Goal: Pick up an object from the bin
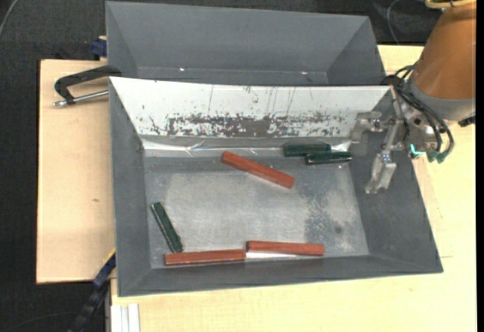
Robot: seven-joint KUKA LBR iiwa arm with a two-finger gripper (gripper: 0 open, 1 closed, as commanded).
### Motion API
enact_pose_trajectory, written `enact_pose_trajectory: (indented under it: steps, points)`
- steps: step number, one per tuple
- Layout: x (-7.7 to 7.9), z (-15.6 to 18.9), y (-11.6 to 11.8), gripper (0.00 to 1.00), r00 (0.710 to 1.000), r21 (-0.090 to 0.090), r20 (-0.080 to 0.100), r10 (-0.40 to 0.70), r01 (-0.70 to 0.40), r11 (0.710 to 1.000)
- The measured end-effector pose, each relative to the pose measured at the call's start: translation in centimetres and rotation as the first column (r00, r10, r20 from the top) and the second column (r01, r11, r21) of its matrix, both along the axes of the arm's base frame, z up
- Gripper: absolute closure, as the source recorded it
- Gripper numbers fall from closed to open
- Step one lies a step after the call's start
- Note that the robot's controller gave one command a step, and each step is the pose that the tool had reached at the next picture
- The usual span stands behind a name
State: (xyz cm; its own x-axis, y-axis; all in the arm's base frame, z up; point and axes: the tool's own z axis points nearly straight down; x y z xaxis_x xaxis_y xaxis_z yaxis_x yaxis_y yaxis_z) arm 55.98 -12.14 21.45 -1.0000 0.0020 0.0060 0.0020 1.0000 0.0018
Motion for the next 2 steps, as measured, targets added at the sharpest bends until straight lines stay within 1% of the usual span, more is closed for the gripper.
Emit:
enact_pose_trajectory:
  steps: [1, 2]
  points:
    - [4.2, -14.7, 6.6, 0.00, 0.993, 0.001, 0.006, -0.120, 0.120, 0.993]
    - [3.1, -11.2, 15.3, 0.00, 0.993, 0.005, 0.010, -0.116, 0.116, 0.993]
